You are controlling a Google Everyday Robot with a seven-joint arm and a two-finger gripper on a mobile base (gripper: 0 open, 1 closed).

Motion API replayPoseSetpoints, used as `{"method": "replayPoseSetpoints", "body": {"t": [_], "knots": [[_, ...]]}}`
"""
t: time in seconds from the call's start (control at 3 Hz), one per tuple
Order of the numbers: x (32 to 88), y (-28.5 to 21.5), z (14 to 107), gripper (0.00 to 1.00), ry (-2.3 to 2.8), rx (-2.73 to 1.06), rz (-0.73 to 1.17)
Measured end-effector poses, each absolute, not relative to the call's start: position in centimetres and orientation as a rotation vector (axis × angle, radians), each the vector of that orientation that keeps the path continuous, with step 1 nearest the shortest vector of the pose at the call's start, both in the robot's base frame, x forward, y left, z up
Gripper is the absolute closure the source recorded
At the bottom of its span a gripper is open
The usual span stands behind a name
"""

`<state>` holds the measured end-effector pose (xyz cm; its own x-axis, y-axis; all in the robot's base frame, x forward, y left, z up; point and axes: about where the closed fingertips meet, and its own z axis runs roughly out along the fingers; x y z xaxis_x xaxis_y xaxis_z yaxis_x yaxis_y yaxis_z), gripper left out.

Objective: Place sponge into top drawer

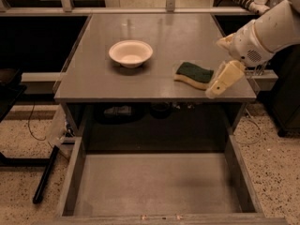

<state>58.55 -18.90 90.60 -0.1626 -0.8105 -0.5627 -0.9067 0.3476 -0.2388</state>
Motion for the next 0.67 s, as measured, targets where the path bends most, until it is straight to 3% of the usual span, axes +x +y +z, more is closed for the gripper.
{"method": "replayPoseSetpoints", "body": {"t": [0.67], "knots": [[62.7, -18.2, 87.9, 0.0, 2.035, -1.453, 0.243]]}}
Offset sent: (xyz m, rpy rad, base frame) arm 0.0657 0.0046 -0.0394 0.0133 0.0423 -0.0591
